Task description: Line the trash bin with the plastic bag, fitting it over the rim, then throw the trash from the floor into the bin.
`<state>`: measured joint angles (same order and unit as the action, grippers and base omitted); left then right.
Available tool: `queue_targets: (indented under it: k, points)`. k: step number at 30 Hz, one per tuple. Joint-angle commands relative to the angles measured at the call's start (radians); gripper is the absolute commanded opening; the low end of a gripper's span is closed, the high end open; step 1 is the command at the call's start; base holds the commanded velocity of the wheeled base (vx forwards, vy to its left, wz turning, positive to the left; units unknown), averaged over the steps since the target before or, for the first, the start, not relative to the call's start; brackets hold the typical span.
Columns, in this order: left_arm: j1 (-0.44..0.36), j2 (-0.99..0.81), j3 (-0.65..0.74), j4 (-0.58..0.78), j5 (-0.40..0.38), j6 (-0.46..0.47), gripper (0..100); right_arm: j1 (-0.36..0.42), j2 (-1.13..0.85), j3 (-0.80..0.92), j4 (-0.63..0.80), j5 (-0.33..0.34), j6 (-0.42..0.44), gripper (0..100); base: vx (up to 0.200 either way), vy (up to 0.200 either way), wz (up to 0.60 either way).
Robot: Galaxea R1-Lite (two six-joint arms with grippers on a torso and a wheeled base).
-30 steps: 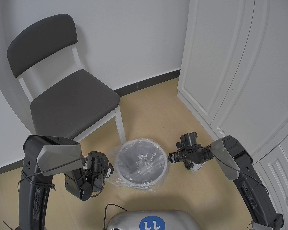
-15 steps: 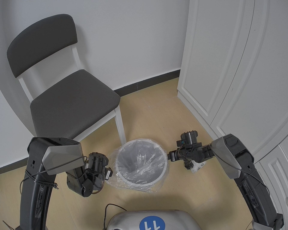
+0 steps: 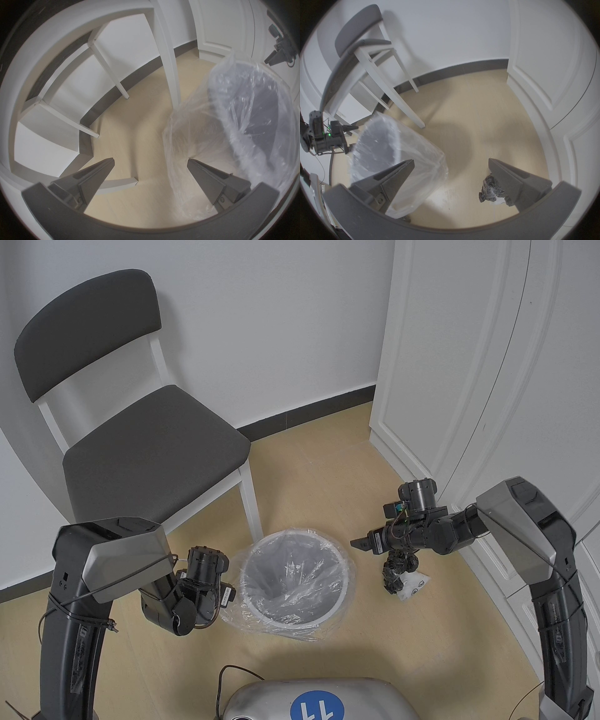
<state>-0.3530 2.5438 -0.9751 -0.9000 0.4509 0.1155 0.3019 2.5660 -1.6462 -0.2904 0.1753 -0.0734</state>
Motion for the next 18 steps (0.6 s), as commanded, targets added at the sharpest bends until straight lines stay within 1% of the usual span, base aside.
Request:
queue_targets:
  k: [1,4,6,7,8,9,11,12,15,17,18]
  points:
    - [-0.008,-0.116,0.105,-0.045,0.000,-0.045,100,0.025,-0.174,0.132,-0.079,0.000,-0.003,100,0.000,0.000,0.00]
    - [-0.021,-0.194,0.228,-0.083,-0.001,-0.060,100,0.043,-0.230,0.206,-0.167,-0.010,0.004,100,0.000,0.000,0.00]
    - [-0.027,-0.241,0.303,-0.125,-0.008,-0.054,100,0.051,-0.290,0.289,-0.208,-0.013,0.030,100,0.000,0.000,0.00]
    - [-0.027,-0.241,0.303,-0.125,-0.008,-0.054,100,0.051,-0.290,0.289,-0.208,-0.013,0.030,100,0.000,0.000,0.00]
    - [-0.037,-0.289,0.349,-0.163,-0.026,-0.053,100,0.059,-0.346,0.371,-0.239,-0.013,0.061,100,0.000,0.000,0.00]
    - [-0.044,-0.316,0.360,-0.168,-0.037,-0.051,100,0.060,-0.369,0.414,-0.254,-0.013,0.080,100,0.000,0.000,0.00]
    - [-0.064,-0.367,0.358,-0.162,-0.054,-0.037,100,0.063,-0.398,0.482,-0.282,-0.025,0.136,100,0.000,0.000,0.00]
    - [-0.078,-0.389,0.351,-0.157,-0.063,-0.020,100,0.069,-0.408,0.517,-0.296,-0.045,0.181,100,0.000,0.000,0.00]
    - [-0.132,-0.421,0.312,-0.097,-0.084,0.026,100,0.079,-0.448,0.615,-0.335,-0.142,0.327,100,0.000,0.000,0.00]
    - [-0.167,-0.428,0.280,-0.048,-0.092,0.035,100,0.079,-0.486,0.684,-0.362,-0.172,0.389,100,0.000,0.000,0.00]
    - [-0.185,-0.428,0.259,-0.023,-0.101,0.033,100,0.077,-0.507,0.717,-0.377,-0.180,0.405,100,0.000,0.000,0.00]
